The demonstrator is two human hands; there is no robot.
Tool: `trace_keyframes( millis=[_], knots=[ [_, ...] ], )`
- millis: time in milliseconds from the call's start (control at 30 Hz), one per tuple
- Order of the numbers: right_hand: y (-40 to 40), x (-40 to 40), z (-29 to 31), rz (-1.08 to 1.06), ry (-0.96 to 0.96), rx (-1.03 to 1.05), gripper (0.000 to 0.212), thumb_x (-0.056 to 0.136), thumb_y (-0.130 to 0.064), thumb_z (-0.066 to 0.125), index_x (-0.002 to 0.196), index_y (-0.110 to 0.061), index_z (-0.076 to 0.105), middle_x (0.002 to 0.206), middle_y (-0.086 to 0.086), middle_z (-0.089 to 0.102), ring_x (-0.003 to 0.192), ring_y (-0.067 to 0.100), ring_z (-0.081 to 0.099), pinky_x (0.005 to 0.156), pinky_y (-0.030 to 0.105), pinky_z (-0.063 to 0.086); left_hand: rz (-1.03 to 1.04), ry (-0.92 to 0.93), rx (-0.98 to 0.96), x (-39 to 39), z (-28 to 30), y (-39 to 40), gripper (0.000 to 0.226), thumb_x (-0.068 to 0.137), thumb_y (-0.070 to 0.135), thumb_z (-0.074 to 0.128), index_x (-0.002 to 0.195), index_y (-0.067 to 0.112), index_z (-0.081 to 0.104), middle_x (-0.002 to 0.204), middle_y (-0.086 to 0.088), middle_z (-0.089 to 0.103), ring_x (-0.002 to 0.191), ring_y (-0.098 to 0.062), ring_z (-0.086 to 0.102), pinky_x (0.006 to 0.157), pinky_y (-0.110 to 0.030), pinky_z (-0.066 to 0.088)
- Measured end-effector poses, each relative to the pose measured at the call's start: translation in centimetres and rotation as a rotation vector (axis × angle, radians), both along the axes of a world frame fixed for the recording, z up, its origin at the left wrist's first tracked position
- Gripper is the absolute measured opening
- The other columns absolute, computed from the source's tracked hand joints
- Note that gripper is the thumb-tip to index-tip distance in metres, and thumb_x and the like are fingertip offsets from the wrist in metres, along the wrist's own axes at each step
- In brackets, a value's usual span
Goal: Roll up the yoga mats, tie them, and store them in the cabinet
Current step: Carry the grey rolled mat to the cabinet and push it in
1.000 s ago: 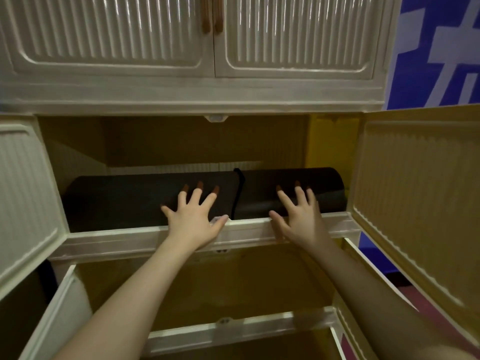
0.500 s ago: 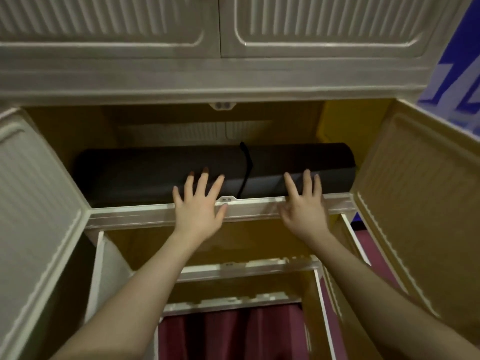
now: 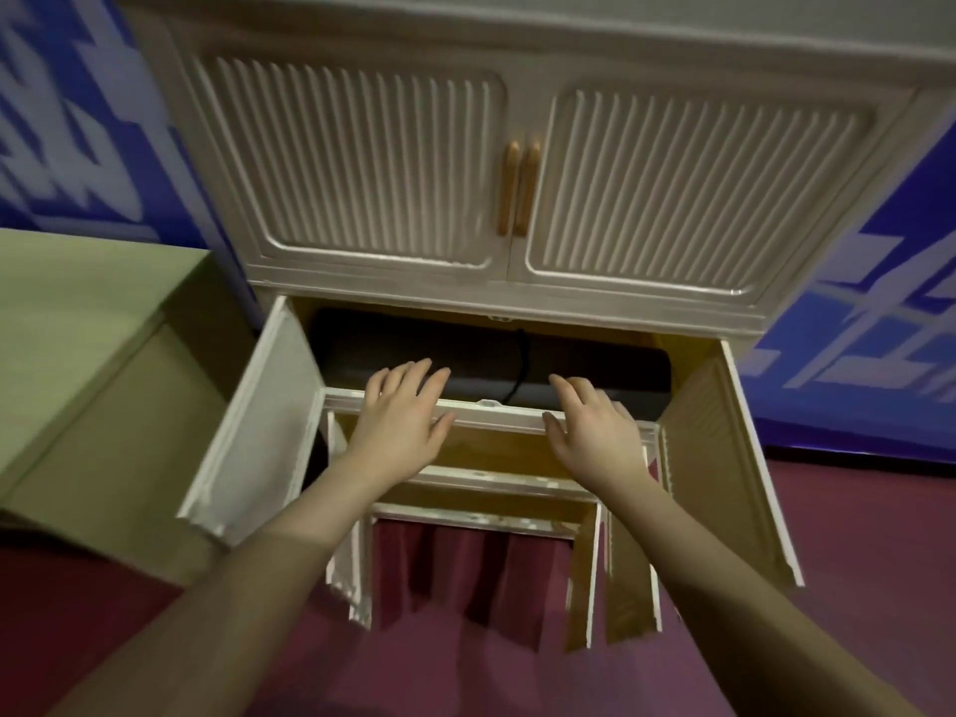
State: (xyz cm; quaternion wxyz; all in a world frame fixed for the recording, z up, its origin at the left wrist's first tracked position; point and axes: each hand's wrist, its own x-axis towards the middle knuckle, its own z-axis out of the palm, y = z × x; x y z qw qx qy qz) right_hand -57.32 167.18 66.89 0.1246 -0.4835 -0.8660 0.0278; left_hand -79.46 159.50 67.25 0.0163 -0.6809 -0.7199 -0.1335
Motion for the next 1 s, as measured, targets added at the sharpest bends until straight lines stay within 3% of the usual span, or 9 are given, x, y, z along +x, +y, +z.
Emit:
trace_keyframes(
  millis=[167,300,400,467,567,633,733,867,1000],
  knots=[
    [-3.6,-3.8,4.2,0.143,-0.036,0.034,0.046,0.095,-0.032,0.054,0.136,-0.011,0.050,0.128,0.007,0.058,0.110,0.029,0.058,0.088,0.042,0.046,0.035,0.118,0.099,-4.1,4.7,-5.3,0.044,0.086,0.024,0.064,0.126,0.008,0.058,0.126,-0.015,0.059,0.115,-0.033,0.056,0.100,-0.048,0.037],
    [-6.0,-8.8,5.2,0.264,-0.030,0.102,0.037,0.089,-0.033,0.058,0.120,-0.013,0.062,0.112,0.005,0.065,0.096,0.028,0.064,0.079,0.039,0.051,0.113,0.079,0.057,-8.8,5.5,-8.9,0.045,0.087,0.033,0.048,0.124,0.009,0.060,0.124,-0.012,0.060,0.115,-0.031,0.056,0.099,-0.044,0.032],
    [-7.9,-12.8,5.4,0.349,-0.034,0.144,0.042,0.089,-0.042,0.045,0.115,-0.015,0.065,0.108,0.002,0.067,0.094,0.024,0.065,0.081,0.037,0.050,0.147,0.044,-0.042,-13.1,5.4,-11.0,0.056,0.090,0.043,0.031,0.128,0.012,0.058,0.132,-0.011,0.056,0.122,-0.032,0.051,0.100,-0.050,0.037],
    [-9.0,-15.3,5.1,0.368,-0.032,0.142,0.048,0.090,-0.046,0.040,0.116,-0.015,0.065,0.111,0.002,0.067,0.096,0.023,0.065,0.085,0.038,0.050,0.140,0.034,-0.097,-15.8,5.5,-11.7,0.064,0.091,0.049,0.019,0.138,0.018,0.048,0.145,-0.006,0.044,0.134,-0.029,0.038,0.108,-0.047,0.026],
    [-10.7,-18.8,4.6,0.363,-0.041,0.102,0.052,0.091,-0.049,0.038,0.120,-0.015,0.065,0.115,0.002,0.067,0.101,0.023,0.064,0.091,0.039,0.048,0.083,0.041,-0.220,-19.5,4.8,-11.9,0.054,0.099,0.048,0.016,0.149,0.030,0.024,0.158,0.005,0.017,0.145,-0.021,0.012,0.114,-0.039,0.006],
    [-11.6,-20.5,4.4,0.384,-0.068,0.053,0.056,0.094,-0.053,0.033,0.124,-0.015,0.062,0.121,0.002,0.065,0.106,0.023,0.062,0.096,0.041,0.045,-0.002,0.047,-0.287,-21.0,4.2,-11.7,0.053,0.099,0.048,0.012,0.150,0.035,0.017,0.159,0.009,0.007,0.146,-0.019,0.004,0.115,-0.040,0.001],
    [-12.9,-22.1,4.3,0.409,-0.116,-0.058,0.074,0.095,-0.066,0.010,0.136,-0.021,0.052,0.136,0.000,0.056,0.120,0.024,0.055,0.104,0.045,0.037,-0.153,0.074,-0.323,-22.4,3.3,-11.0,0.048,0.102,0.044,0.017,0.150,0.039,0.015,0.159,0.011,-0.006,0.146,-0.020,-0.002,0.115,-0.042,-0.002],
    [-14.2,-21.1,3.6,0.406,-0.185,-0.201,0.082,0.086,-0.073,-0.003,0.148,-0.032,0.032,0.152,-0.006,0.037,0.134,0.021,0.040,0.112,0.047,0.023,-0.295,0.114,-0.334,-21.8,2.5,-9.7,0.063,0.093,0.052,0.001,0.149,0.035,0.023,0.159,0.011,0.000,0.147,-0.018,0.002,0.116,-0.042,-0.003],
    [-13.8,-18.5,3.0,0.400,-0.138,-0.216,0.070,0.095,-0.065,0.011,0.147,-0.027,0.037,0.150,-0.006,0.040,0.138,0.015,0.036,0.113,0.046,0.022,-0.341,0.057,-0.323,-19.4,1.6,-7.3,0.079,0.079,0.056,-0.014,0.151,0.035,0.010,0.157,0.013,-0.003,0.147,-0.013,-0.001,0.113,-0.041,-0.014]
  ],
)
